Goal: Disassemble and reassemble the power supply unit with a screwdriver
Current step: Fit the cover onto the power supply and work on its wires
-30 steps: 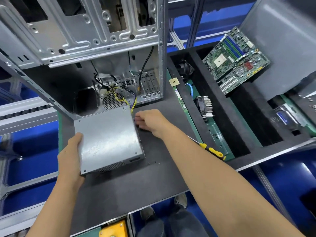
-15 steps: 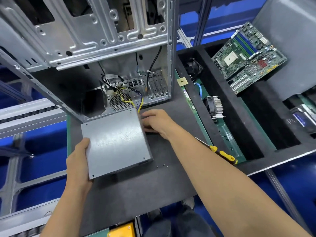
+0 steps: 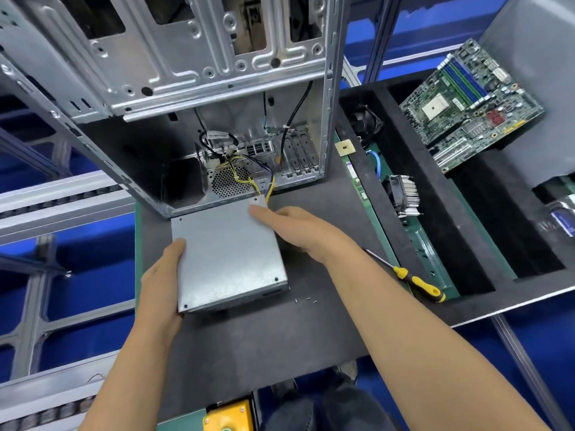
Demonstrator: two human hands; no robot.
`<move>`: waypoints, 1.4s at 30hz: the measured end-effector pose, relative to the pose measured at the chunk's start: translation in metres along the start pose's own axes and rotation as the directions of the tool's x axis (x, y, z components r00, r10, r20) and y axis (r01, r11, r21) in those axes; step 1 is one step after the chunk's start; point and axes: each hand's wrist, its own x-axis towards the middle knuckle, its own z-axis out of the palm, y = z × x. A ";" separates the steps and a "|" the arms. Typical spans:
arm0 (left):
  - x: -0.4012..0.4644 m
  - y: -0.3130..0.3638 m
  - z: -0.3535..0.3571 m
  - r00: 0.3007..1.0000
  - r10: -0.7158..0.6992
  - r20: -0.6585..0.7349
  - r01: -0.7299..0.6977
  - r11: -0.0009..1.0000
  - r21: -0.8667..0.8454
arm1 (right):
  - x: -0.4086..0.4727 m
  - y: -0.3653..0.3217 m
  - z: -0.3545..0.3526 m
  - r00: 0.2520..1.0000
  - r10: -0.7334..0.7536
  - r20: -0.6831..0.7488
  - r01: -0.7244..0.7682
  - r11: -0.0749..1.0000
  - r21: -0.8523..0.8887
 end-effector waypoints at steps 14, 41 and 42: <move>0.012 -0.004 0.007 0.990 0.025 -0.138 0.012 0.964 0.266 | 0.006 -0.002 0.006 0.995 0.031 -0.096 -0.053 0.971 -0.232; -0.001 -0.005 0.014 0.964 0.259 -0.055 -0.153 0.714 0.683 | -0.009 0.025 0.016 0.981 -0.159 -0.113 0.132 0.968 -0.214; 0.001 -0.005 0.014 0.966 0.253 -0.048 -0.150 0.704 0.694 | -0.009 0.025 0.017 0.982 -0.154 -0.111 0.131 0.972 -0.195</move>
